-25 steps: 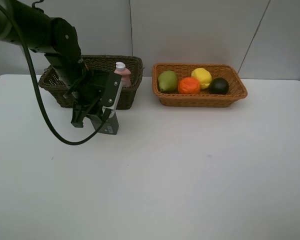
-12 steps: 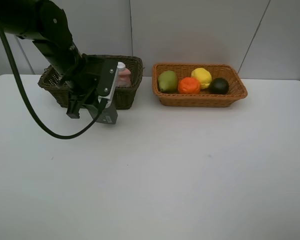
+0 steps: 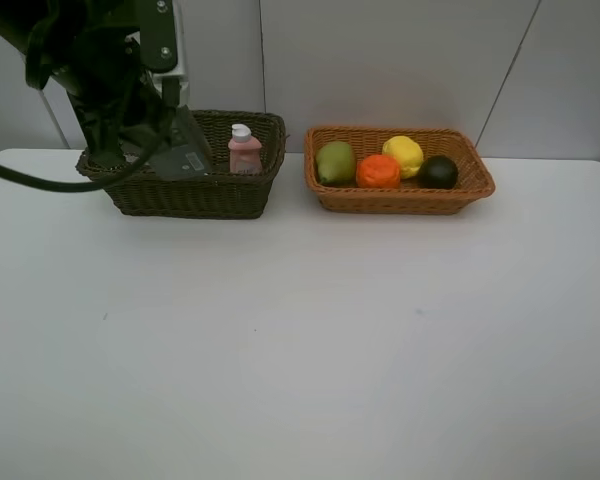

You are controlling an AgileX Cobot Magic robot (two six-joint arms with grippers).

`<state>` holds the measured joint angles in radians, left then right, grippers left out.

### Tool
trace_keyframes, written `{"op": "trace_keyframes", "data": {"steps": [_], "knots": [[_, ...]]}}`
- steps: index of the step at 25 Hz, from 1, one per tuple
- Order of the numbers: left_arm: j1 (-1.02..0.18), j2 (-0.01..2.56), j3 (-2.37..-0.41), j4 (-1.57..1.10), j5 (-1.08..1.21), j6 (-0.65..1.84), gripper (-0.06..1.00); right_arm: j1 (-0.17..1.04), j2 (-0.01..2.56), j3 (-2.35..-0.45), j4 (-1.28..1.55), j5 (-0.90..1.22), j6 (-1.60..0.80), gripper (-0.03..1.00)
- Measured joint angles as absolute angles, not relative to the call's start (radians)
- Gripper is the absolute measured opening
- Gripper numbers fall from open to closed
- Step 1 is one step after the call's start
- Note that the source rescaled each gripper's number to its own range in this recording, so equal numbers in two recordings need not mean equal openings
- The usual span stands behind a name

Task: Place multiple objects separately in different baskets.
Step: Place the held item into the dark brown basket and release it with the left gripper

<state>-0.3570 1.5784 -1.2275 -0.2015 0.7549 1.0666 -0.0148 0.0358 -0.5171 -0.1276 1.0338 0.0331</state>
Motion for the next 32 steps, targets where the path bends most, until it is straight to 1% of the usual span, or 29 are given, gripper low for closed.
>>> {"op": "trace_keyframes", "data": {"steps": [9, 12, 15, 32], "knots": [[-0.28, 1.566, -1.226, -0.186, 0.538, 0.523, 0.52, -0.015, 0.036, -0.517, -0.128, 1.034, 0.033, 0.88], [-0.274, 1.587, -1.226, -0.174, 0.436, 0.409, 0.52, -0.015, 0.036, -0.517, -0.128, 1.034, 0.033, 0.88], [-0.273, 1.628, -1.226, -0.169, 0.354, 0.363, 0.52, -0.015, 0.036, -0.517, -0.128, 1.034, 0.033, 0.88], [-0.273, 1.966, -1.225, -0.168, 0.066, 0.278, 0.52, -0.015, 0.036, -0.517, -0.128, 1.034, 0.033, 0.88]]}}
